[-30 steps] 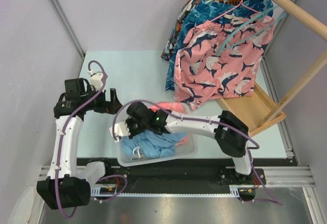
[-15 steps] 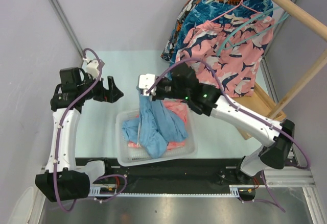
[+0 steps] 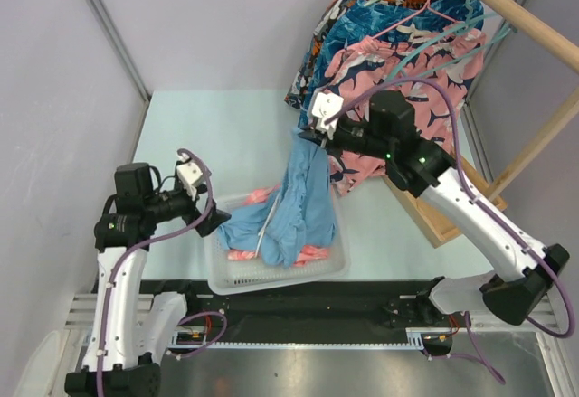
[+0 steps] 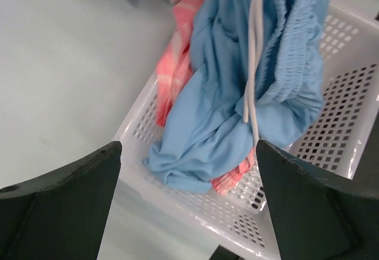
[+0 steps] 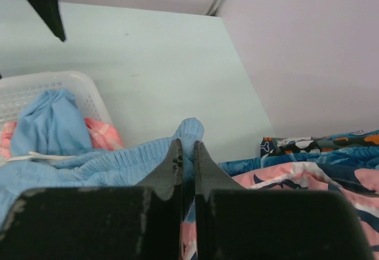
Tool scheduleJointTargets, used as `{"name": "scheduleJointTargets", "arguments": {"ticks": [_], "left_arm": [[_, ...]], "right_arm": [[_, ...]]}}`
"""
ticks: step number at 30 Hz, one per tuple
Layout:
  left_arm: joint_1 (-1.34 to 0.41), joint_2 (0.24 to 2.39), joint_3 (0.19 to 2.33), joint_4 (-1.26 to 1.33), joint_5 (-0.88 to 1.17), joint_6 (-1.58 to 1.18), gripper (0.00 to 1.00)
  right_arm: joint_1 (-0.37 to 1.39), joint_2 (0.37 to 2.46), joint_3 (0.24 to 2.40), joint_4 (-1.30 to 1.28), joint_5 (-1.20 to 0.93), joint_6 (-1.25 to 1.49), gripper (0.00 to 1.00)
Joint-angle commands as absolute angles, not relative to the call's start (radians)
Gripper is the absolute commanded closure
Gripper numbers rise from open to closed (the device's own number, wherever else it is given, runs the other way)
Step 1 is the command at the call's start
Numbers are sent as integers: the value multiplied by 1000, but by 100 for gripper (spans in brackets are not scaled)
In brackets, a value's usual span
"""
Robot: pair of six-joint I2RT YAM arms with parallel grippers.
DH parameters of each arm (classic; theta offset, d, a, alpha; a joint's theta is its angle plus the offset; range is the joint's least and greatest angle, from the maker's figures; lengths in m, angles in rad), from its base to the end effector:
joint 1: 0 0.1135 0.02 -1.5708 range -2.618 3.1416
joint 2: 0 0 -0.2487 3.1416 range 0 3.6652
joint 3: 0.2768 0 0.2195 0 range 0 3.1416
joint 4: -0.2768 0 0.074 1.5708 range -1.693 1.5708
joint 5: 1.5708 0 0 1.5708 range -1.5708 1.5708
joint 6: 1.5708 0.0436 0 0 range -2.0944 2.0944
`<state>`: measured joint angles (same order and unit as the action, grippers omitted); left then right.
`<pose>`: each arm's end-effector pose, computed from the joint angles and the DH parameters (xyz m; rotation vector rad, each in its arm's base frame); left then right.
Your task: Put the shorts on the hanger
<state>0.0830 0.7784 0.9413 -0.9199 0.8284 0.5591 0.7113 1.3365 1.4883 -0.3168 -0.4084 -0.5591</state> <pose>0.1190 -0.0223 0.3105 0.8688 1.9182 -0.5818 0.1965 0.1922 0.4279 -1.2622 1.2043 0.4655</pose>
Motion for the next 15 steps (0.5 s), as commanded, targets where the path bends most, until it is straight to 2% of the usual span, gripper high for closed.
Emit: {"name": "scheduleJointTargets", "arguments": {"ticks": [1, 5, 9, 12, 15], "left_arm": [[-36, 814, 962, -731, 891, 537, 2], [-164, 876, 1096, -520, 865, 333, 2], [-241, 954, 1248, -382, 839, 249, 4], [-267, 962, 1324, -315, 835, 331, 5], [-284, 939, 1330, -245, 772, 451, 1]], "right_arm": [[709, 1250, 1447, -310, -535, -563, 100], [719, 1227, 1434, -218, -525, -546, 100], [729, 1194, 1434, -101, -531, -534, 100], [745, 1175, 1434, 29, -532, -549, 100], [770, 1163, 1434, 109, -511, -572, 100]]}}
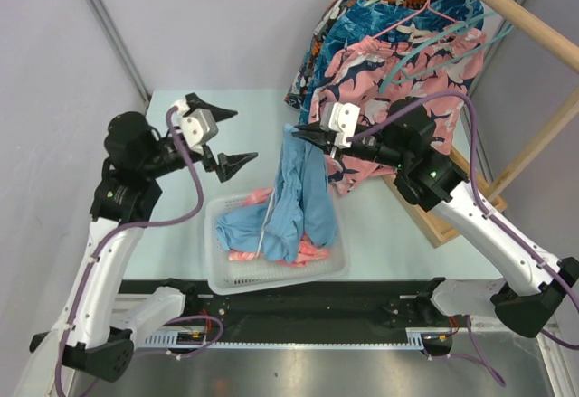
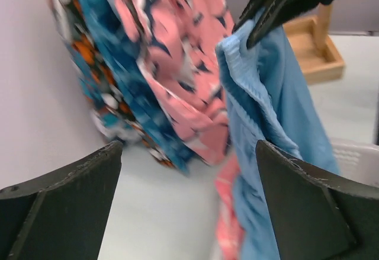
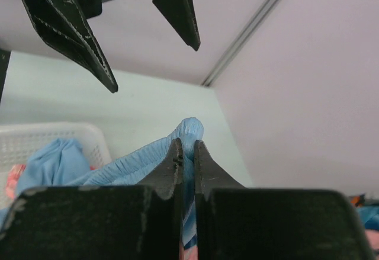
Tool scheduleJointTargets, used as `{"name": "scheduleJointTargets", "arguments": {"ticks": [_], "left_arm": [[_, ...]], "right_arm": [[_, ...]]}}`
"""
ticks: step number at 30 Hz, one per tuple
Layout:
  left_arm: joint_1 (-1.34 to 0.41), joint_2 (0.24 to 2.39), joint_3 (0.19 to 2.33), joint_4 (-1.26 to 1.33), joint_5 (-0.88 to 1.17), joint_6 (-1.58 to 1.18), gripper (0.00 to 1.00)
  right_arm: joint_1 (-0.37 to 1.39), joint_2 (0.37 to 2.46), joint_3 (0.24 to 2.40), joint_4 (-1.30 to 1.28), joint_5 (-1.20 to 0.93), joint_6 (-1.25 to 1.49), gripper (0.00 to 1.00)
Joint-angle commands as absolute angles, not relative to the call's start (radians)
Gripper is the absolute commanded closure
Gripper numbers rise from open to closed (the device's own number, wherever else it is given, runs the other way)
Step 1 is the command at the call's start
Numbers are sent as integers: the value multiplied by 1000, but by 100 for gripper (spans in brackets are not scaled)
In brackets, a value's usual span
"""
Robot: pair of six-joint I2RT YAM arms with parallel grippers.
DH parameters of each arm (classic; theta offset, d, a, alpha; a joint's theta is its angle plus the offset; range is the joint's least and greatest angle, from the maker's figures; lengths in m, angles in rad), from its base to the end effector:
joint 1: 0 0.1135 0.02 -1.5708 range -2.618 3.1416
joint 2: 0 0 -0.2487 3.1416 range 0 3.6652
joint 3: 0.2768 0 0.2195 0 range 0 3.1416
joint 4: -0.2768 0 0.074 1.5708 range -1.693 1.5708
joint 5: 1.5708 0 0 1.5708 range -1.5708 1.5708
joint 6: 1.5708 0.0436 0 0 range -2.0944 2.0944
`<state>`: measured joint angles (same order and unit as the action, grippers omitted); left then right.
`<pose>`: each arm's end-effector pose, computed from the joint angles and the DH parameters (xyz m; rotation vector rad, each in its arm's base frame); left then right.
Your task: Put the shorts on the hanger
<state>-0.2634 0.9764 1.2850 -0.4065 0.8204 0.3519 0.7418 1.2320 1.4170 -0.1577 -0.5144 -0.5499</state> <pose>0.1529 -0.0742 0.4307 1.0565 1.2979 -0.6139 0.1667 0.1819 0.4489 -1.2416 0.9655 0.5470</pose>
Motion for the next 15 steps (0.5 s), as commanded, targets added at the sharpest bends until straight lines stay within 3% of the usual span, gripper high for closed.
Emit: {"name": "scheduleJointTargets", "arguments": {"ticks": [1, 5, 15], "left_arm": [[-284, 952, 1353, -265, 775, 460, 0], [-293, 1066, 1546, -387, 919, 292, 0], [-359, 1091, 1586, -331, 1063, 22, 8]], "right_arm": [[779, 1154, 1434, 120, -509, -584, 100], [818, 1135, 1434, 135, -528, -644, 100], [877, 1150, 1434, 199, -476, -712, 100]]}}
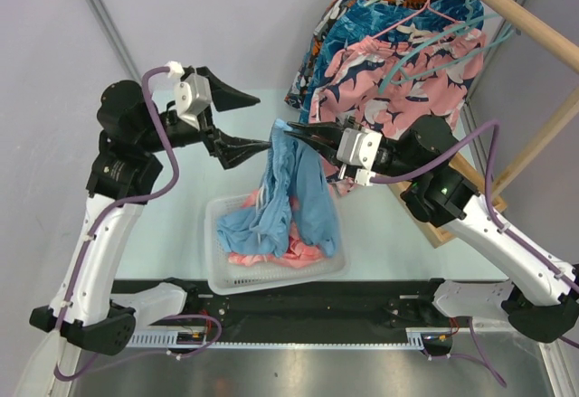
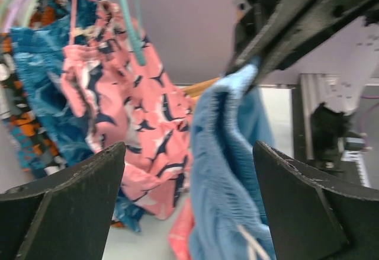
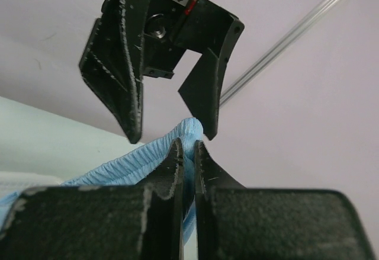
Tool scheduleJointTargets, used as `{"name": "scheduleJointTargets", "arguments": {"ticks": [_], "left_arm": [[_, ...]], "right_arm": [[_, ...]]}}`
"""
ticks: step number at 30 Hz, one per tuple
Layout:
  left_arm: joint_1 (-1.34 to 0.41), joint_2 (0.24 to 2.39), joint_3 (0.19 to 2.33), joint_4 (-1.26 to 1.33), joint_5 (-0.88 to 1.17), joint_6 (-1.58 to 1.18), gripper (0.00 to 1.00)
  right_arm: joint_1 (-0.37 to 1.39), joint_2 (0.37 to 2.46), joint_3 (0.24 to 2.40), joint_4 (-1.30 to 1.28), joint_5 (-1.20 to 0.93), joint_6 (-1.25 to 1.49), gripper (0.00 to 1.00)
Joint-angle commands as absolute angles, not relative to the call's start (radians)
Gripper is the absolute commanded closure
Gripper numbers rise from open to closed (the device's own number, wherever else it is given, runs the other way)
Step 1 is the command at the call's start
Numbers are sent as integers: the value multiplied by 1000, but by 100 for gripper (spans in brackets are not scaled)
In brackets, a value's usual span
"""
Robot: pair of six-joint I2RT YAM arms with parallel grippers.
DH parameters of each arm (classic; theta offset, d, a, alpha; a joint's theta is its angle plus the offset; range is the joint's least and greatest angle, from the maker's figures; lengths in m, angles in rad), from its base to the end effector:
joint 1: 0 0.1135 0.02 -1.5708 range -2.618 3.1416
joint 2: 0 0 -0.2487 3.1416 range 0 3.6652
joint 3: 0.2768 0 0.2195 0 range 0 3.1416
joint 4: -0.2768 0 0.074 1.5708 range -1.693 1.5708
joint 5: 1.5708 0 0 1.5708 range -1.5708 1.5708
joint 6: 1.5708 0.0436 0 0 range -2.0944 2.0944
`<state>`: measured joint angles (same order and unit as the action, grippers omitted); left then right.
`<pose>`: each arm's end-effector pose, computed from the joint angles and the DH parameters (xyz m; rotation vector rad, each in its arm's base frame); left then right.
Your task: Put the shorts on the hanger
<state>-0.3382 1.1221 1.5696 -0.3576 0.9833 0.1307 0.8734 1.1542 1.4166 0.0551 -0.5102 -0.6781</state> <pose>0.1524 -0.0921 0.4918 1.0996 1.1466 -0.8854 0.1212 0.1778 0.4886 -1.1803 0.5692 0.4860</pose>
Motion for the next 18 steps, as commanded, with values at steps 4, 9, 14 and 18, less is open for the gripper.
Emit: {"name": "scheduleJointTargets", "arguments": {"ticks": [4, 9, 14, 18], "left_arm": [[-386, 1077, 1562, -302, 1058, -52, 11], [-420, 1072, 1551, -322, 1029, -57, 14], [-452, 1092, 1557, -354, 933, -64, 21], [-457, 1127, 1589, -406, 842, -67, 32]], "right_arm": [[882, 1160, 1436, 216, -485, -718, 100], [884, 1177, 1434, 233, -494, -716, 100], [894, 1186, 1434, 271, -497, -716, 100], [893, 1198, 1436, 290, -496, -727, 100]]}}
